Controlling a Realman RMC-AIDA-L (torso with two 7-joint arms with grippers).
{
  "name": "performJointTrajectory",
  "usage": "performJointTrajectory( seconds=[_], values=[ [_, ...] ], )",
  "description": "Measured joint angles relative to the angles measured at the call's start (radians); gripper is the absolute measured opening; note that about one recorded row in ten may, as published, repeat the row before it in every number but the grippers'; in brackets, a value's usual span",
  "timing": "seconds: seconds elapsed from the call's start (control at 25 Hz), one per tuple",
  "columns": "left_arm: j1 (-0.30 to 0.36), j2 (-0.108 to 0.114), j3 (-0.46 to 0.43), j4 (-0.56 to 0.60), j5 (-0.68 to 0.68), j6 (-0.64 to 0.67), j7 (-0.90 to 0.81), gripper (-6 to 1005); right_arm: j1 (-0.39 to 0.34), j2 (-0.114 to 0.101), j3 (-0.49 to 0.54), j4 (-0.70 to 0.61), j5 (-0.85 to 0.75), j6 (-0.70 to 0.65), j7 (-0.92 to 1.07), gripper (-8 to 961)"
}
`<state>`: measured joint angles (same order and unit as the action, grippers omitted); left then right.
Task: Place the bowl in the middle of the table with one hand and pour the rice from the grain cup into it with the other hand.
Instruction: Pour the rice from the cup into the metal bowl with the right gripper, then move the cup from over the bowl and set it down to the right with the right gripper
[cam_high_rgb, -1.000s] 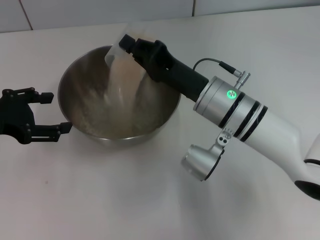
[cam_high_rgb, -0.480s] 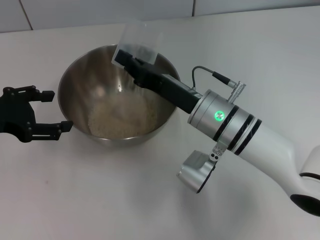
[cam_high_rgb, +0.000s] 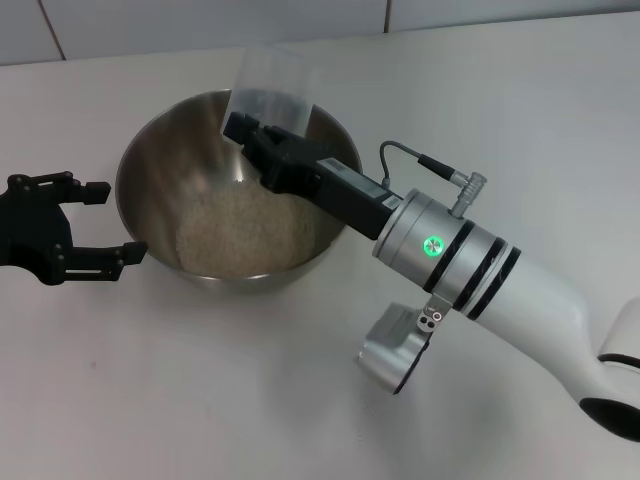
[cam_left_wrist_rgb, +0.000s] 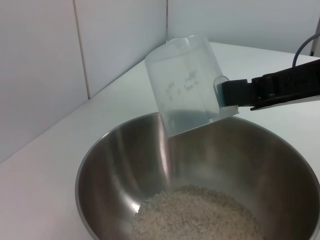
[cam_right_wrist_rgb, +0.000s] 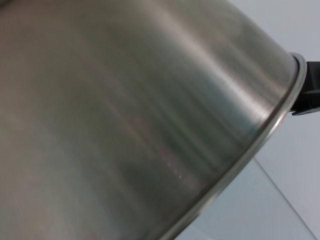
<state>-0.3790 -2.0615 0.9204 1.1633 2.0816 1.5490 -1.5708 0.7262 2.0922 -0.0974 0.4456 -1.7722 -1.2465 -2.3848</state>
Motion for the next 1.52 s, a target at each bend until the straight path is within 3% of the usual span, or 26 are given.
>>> performJointTrajectory(
  seconds=[0.12, 0.24, 0.28, 0.4, 0.44, 0.52, 0.6, 0.64, 0.68, 0.8, 0.84, 0.88, 1.04, 1.24, 1.52],
  values=[
    [0.000, 0.001, 0.000, 0.000, 0.000, -0.001, 0.000, 863, -0.015, 0.000, 0.071, 0.057, 0.002, 0.000, 0.099, 5],
    [0.000, 0.001, 0.000, -0.001, 0.000, -0.001, 0.000, 864, -0.051, 0.000, 0.211, 0.136, -0.004, -0.002, 0.401, 5],
    [0.000, 0.001, 0.000, -0.001, 0.000, -0.001, 0.000, 864, -0.051, 0.000, 0.211, 0.136, -0.004, -0.002, 0.401, 5],
    [0.001, 0.001, 0.000, -0.001, 0.000, -0.002, 0.000, 864, -0.078, 0.000, 0.269, 0.180, -0.004, -0.004, 0.640, 4],
    [0.002, 0.001, -0.001, -0.001, 0.000, -0.002, 0.000, 864, -0.101, 0.000, 0.311, 0.213, -0.003, -0.004, 0.802, 4],
    [0.002, 0.001, -0.003, -0.001, 0.000, -0.002, 0.000, 864, -0.112, 0.000, 0.329, 0.227, -0.003, -0.005, 0.884, 4],
    [0.002, 0.001, -0.006, -0.001, 0.000, -0.002, 0.000, 864, -0.133, -0.004, 0.367, 0.249, -0.004, -0.010, 1.116, 4],
    [0.002, 0.001, -0.006, -0.001, 0.000, -0.002, 0.000, 864, -0.150, -0.008, 0.388, 0.250, -0.006, -0.011, 1.335, 4],
    [0.002, 0.001, -0.006, 0.000, 0.000, -0.002, 0.000, 864, -0.150, -0.008, 0.388, 0.250, -0.006, -0.011, 1.335, 4],
    [0.007, 0.001, -0.006, 0.002, 0.000, -0.003, 0.000, 864, -0.175, -0.008, 0.421, 0.221, -0.007, -0.012, 1.590, 4],
    [0.007, 0.001, -0.006, 0.002, 0.000, -0.003, 0.000, 864, -0.186, -0.009, 0.437, 0.190, -0.007, -0.013, 1.758, 4],
    [0.008, 0.001, -0.006, 0.001, 0.000, -0.003, 0.000, 864, -0.186, -0.009, 0.437, 0.190, -0.007, -0.013, 1.758, 4],
    [0.008, -0.001, -0.003, 0.001, 0.000, -0.003, 0.001, 863, -0.189, -0.010, 0.442, 0.016, -0.013, -0.019, 2.166, 5],
    [0.008, -0.001, -0.002, 0.000, 0.000, -0.003, 0.002, 863, -0.189, -0.006, 0.457, -0.088, -0.009, -0.001, 2.285, 5],
    [0.007, -0.002, -0.002, -0.001, 0.000, -0.003, 0.002, 863, -0.182, -0.003, 0.480, -0.163, -0.007, 0.151, 2.307, 5]
  ],
)
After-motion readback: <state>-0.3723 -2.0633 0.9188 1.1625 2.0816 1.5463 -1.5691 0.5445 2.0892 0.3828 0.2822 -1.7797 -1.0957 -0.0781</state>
